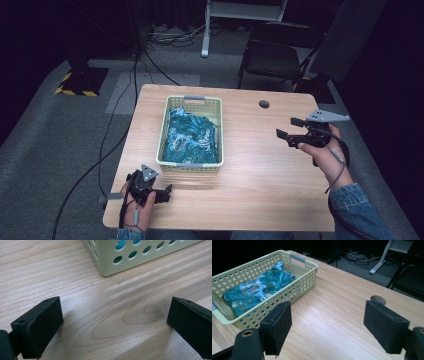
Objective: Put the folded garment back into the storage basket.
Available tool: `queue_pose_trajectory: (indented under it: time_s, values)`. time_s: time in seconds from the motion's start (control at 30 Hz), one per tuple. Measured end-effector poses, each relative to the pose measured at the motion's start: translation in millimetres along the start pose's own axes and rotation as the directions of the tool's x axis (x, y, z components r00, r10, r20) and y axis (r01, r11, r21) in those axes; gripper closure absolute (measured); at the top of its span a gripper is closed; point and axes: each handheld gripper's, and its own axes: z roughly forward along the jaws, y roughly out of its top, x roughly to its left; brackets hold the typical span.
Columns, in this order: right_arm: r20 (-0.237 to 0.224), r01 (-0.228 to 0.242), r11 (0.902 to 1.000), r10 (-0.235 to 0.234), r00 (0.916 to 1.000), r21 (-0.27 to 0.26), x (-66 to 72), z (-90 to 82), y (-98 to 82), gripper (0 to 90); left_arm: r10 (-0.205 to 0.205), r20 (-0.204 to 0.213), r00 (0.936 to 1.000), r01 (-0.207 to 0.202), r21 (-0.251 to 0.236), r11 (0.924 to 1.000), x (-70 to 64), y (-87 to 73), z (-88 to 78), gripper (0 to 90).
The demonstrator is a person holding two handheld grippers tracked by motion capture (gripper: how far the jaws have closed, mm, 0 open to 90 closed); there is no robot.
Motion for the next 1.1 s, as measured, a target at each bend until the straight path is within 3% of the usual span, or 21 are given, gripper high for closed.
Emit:
queue_pose_trajectory:
  time_s: [0.57, 0.73, 0.83, 1.1]
  values:
    - [0.02, -0.03, 0.9991, 0.03, 0.9994, 0.03, -11.5, -4.4, -19.1, 22.0, 0.0, 0.0, 1.0, 0.0, 0.0, 1.0, 0.0, 0.0, 0.0, 0.3]
    - [0.048, -0.031, 0.9986, 0.029, 0.9984, 0.043, -15.7, -5.5, -26.0, 21.5, -0.001, -0.001, 1.0, 0.001, 0.0, 1.0, -0.1, 0.0, 0.0, 0.3]
    - [0.086, -0.009, 0.9975, 0.003, 0.9963, 0.07, -17.8, -4.2, -31.0, 21.3, 0.0, -0.001, 1.0, 0.0, 0.0, 1.0, -0.1, 0.0, 0.0, 0.3]
    - [0.105, -0.024, 0.9952, 0.014, 0.9943, 0.095, -24.6, -3.1, -45.1, 21.1, -0.001, -0.001, 1.0, 0.001, 0.0, 1.0, -0.1, 0.0, 0.0, 0.3]
